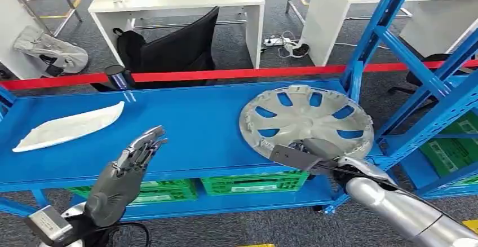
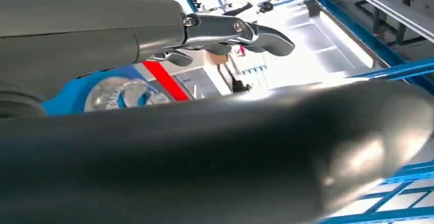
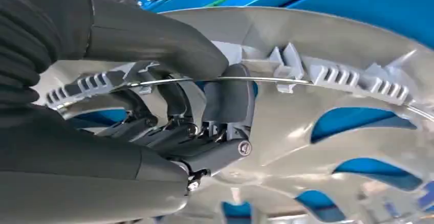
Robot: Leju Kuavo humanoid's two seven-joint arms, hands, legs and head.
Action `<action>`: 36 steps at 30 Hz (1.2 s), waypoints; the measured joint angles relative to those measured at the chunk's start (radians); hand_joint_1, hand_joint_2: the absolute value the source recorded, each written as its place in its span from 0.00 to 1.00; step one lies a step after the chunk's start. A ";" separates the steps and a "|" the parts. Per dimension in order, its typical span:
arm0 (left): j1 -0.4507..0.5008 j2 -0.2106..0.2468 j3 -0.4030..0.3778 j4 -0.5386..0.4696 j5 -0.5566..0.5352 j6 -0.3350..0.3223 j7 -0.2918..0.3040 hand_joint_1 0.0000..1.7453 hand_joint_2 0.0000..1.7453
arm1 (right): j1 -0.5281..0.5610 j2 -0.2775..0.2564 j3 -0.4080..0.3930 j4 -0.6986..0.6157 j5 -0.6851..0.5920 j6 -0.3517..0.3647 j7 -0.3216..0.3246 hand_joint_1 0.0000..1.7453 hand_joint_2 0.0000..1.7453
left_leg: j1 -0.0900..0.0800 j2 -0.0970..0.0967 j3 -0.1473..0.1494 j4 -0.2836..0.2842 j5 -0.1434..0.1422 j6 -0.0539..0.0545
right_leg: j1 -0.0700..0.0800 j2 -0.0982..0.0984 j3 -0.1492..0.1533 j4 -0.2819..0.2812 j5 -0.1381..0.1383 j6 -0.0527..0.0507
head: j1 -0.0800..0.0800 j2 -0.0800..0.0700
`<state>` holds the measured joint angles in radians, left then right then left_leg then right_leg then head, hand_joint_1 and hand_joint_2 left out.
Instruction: Take the parts from the cabinet and place them on the table.
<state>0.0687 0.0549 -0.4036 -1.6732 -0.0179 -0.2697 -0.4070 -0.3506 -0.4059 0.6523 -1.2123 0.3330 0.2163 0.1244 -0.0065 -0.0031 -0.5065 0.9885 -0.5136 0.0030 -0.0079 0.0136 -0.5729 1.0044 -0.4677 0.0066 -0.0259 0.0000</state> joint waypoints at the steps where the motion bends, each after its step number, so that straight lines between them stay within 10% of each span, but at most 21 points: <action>1: 0.001 0.000 0.000 -0.001 0.000 0.000 0.000 0.00 0.00 | 0.006 0.000 -0.004 -0.004 0.000 -0.005 -0.001 1.00 1.00 | 0.000 0.000 0.000 0.000 0.000 0.000 | 0.000 0.000 0.000 0.000 0.000 0.000 | 0.000 0.000; 36: 0.015 -0.008 0.001 -0.006 -0.021 0.024 -0.010 0.00 0.00 | 0.077 0.054 -0.145 -0.048 -0.077 -0.122 -0.110 1.00 1.00 | 0.000 -0.001 -0.001 0.000 0.000 0.000 | 0.000 -0.002 0.000 0.000 0.000 0.000 | 0.000 0.000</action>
<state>0.0833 0.0473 -0.4025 -1.6796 -0.0389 -0.2460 -0.4170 -0.2736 -0.3517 0.5074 -1.2600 0.2564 0.0938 0.0145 -0.0064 -0.0042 -0.5078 0.9884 -0.5137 0.0030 -0.0078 0.0120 -0.5733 1.0043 -0.4678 0.0067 -0.0259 0.0000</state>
